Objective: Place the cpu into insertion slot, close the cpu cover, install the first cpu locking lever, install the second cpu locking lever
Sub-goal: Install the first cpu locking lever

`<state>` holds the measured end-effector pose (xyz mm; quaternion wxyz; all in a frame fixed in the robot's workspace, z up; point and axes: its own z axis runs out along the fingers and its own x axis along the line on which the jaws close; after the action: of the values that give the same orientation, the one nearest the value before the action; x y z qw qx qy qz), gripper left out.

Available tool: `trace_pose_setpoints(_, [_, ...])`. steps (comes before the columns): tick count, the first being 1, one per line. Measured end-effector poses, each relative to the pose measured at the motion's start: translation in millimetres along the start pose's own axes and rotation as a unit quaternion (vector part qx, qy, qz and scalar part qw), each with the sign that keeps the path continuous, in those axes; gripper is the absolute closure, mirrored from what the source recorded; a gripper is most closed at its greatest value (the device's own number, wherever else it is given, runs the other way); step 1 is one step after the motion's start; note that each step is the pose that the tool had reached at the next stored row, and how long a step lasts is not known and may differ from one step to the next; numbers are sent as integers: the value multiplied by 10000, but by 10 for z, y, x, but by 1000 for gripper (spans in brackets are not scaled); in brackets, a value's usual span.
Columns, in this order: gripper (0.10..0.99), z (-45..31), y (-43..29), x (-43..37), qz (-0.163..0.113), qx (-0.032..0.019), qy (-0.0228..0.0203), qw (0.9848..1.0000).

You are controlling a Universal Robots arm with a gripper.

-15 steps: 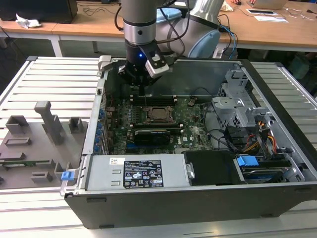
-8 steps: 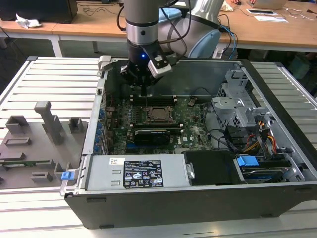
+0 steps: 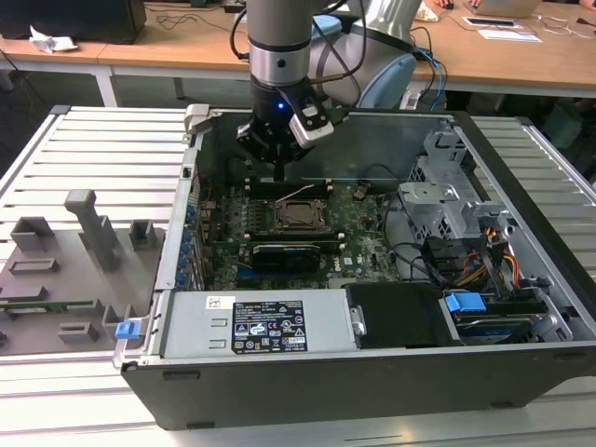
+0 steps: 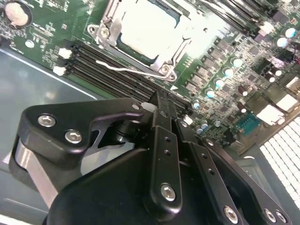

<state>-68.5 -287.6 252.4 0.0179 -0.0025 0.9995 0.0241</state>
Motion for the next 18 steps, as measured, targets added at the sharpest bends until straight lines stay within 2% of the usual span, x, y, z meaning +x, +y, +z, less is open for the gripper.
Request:
trace_pose_setpoints(3, [980, 9, -2, -60, -19, -21, 1, 10000])
trace_pose_setpoints(4, [980, 11, -1, -66, -34, -45, 2, 10000])
trace_pose_setpoints(5, [980, 15, -1, -73, -45, -96, 1, 9999])
trace_pose_setpoints(6, [980, 22, -1, -81, -45, -103, 1, 9999])
trace_pose_setpoints(9, [980, 29, -2, -92, -73, -103, 3, 9999])
trace_pose_setpoints(12, [980, 37, -2, -97, -236, -109, 12, 9997])
trace_pose_setpoints(18, [980, 86, -5, -139, -279, -108, 15, 9996])
